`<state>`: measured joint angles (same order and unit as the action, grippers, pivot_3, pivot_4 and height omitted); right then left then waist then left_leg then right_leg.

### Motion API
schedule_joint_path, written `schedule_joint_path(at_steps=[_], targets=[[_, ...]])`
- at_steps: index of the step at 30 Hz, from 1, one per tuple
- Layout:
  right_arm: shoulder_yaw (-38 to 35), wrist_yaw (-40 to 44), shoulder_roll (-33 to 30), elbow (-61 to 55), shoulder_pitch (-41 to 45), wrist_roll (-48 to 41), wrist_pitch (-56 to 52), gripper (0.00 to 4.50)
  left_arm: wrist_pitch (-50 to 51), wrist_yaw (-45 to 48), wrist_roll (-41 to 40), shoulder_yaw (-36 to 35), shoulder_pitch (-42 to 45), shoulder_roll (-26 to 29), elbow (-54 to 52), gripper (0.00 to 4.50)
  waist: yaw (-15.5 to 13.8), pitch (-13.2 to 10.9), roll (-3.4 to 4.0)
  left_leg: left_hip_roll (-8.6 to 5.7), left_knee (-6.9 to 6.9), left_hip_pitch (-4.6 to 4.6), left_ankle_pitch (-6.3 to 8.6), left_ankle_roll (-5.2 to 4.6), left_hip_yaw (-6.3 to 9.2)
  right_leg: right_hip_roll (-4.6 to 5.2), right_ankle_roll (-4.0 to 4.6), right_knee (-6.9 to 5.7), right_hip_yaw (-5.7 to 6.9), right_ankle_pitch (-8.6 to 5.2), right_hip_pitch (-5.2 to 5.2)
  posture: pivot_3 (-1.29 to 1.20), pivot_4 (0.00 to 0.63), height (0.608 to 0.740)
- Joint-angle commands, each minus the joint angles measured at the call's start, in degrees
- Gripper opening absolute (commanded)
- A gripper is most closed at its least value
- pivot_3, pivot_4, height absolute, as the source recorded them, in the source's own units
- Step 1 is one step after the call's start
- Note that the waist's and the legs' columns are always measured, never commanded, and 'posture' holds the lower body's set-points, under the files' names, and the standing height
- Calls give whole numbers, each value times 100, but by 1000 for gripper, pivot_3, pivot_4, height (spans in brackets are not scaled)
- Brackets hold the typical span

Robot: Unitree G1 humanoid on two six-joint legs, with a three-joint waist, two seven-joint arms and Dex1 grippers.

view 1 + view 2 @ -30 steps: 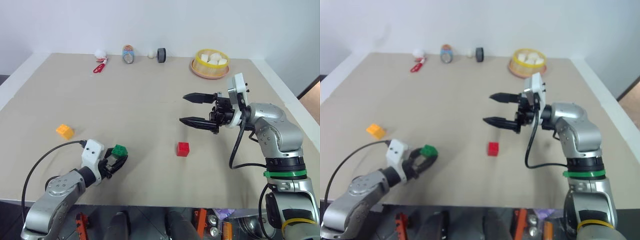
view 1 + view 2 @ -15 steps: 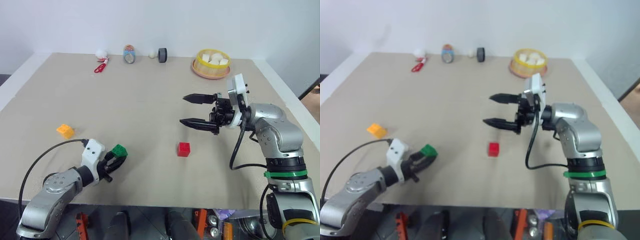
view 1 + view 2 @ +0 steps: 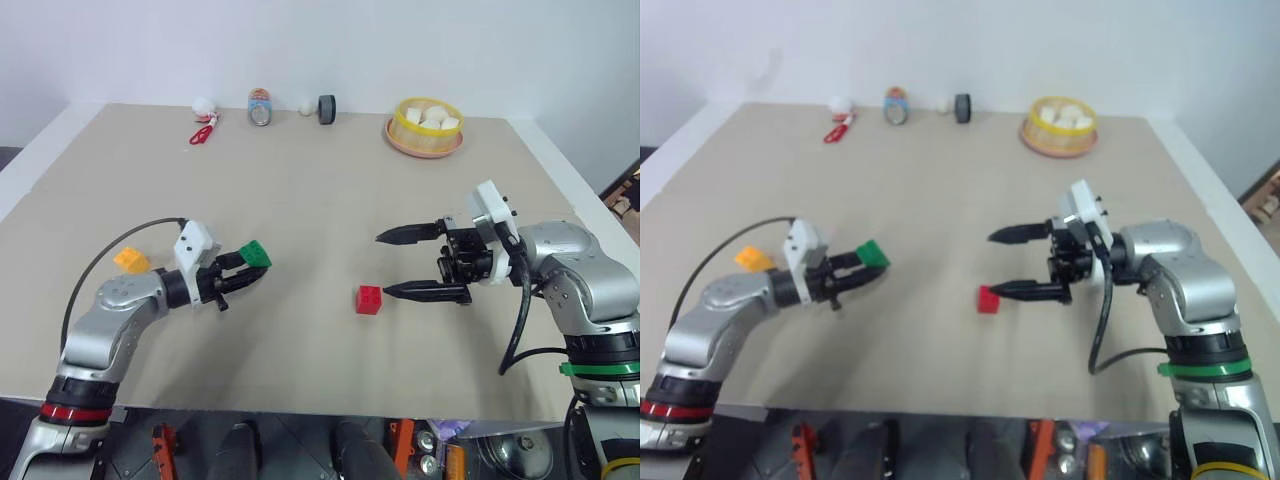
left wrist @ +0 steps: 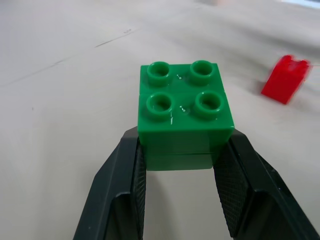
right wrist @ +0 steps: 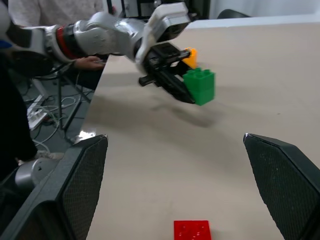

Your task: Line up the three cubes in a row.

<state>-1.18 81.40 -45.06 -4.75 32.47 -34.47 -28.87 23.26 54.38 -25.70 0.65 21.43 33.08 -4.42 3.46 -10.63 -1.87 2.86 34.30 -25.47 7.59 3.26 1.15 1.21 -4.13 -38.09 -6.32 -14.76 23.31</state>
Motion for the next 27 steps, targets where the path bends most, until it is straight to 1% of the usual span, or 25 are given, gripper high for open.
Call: schedule_joint_path(at_steps=[1, 6, 14, 21, 27], targets=[[-237, 91, -216, -474, -183, -282, -115, 4500, -358, 730, 82, 335, 377, 32, 284, 1324, -20, 0, 0, 0, 0, -1, 0, 0, 1, 0, -1, 0, 0, -1, 0, 0, 150, 740], [-364, -32, -351, -776, -527, -376, -133, 4500, -873, 1460, 346, 767, 721, -73, 861, 1324, -34, 0, 0, 0, 0, -1, 1, -1, 5, -3, -3, -1, 0, -1, 0, 0, 150, 740], [-644, -597, -279, -1029, -742, -561, -216, 4500, -1788, 2274, 905, 1248, 1332, -377, 2257, 1324, -66, 0, 0, 1, 11, -2, 0, -2, 3, -3, -2, -1, -2, 5, -1, 0, 150, 740], [-744, -873, -284, -1288, -926, -749, -295, 4500, -2331, 2733, 1259, 1373, 2162, -770, 3593, 1324, -76, 0, -1, -2, 11, -15, 0, -2, 9, -4, -13, 0, -1, 6, 1, 0, 150, 740], [-769, -1116, -221, -1538, -1097, -890, -361, 4500, -2410, 3037, 1284, 1298, 2464, -1050, 4003, 1324, -68, 0, 0, -5, 10, -18, 2, -6, 16, -8, -33, -1, -1, 9, 2, 0, 150, 740]])
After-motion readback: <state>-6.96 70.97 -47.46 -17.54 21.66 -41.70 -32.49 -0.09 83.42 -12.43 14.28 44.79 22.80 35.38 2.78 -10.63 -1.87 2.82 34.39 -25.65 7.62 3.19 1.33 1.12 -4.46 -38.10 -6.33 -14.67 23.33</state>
